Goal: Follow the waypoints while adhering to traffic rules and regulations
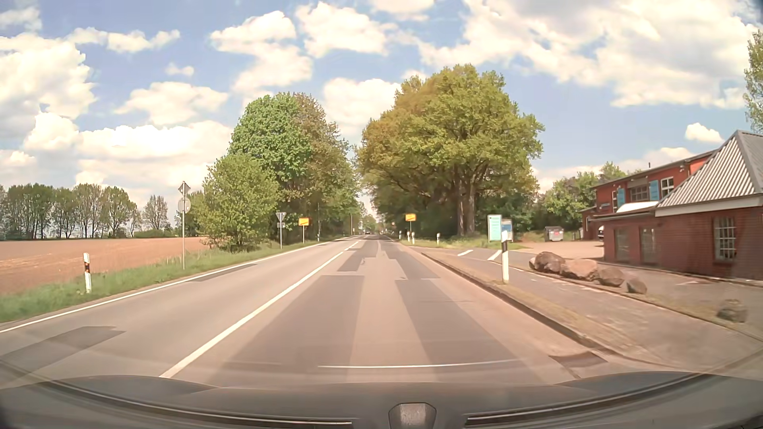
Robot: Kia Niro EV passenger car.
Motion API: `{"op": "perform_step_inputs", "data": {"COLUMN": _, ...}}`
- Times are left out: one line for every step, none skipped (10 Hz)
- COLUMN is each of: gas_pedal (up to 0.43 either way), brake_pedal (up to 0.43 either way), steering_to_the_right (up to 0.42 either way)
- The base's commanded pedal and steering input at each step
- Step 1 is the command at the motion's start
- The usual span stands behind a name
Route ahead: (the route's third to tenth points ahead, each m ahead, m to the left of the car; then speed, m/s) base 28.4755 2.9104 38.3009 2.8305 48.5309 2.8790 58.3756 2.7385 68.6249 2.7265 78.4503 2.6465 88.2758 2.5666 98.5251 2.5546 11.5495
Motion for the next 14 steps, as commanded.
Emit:
{"op": "perform_step_inputs", "data": {"gas_pedal": 0.138, "brake_pedal": 0.000, "steering_to_the_right": -0.003}}
{"op": "perform_step_inputs", "data": {"gas_pedal": 0.138, "brake_pedal": 0.000, "steering_to_the_right": -0.003}}
{"op": "perform_step_inputs", "data": {"gas_pedal": 0.130, "brake_pedal": 0.000, "steering_to_the_right": -0.003}}
{"op": "perform_step_inputs", "data": {"gas_pedal": 0.098, "brake_pedal": 0.000, "steering_to_the_right": -0.003}}
{"op": "perform_step_inputs", "data": {"gas_pedal": 0.098, "brake_pedal": 0.000, "steering_to_the_right": -0.003}}
{"op": "perform_step_inputs", "data": {"gas_pedal": 0.098, "brake_pedal": 0.000, "steering_to_the_right": -0.003}}
{"op": "perform_step_inputs", "data": {"gas_pedal": 0.098, "brake_pedal": 0.000, "steering_to_the_right": -0.003}}
{"op": "perform_step_inputs", "data": {"gas_pedal": 0.098, "brake_pedal": 0.000, "steering_to_the_right": -0.003}}
{"op": "perform_step_inputs", "data": {"gas_pedal": 0.098, "brake_pedal": 0.000, "steering_to_the_right": -0.003}}
{"op": "perform_step_inputs", "data": {"gas_pedal": 0.098, "brake_pedal": 0.000, "steering_to_the_right": -0.004}}
{"op": "perform_step_inputs", "data": {"gas_pedal": 0.098, "brake_pedal": 0.000, "steering_to_the_right": -0.005}}
{"op": "perform_step_inputs", "data": {"gas_pedal": 0.110, "brake_pedal": 0.000, "steering_to_the_right": -0.005}}
{"op": "perform_step_inputs", "data": {"gas_pedal": 0.110, "brake_pedal": 0.000, "steering_to_the_right": -0.005}}
{"op": "perform_step_inputs", "data": {"gas_pedal": 0.130, "brake_pedal": 0.000, "steering_to_the_right": -0.005}}
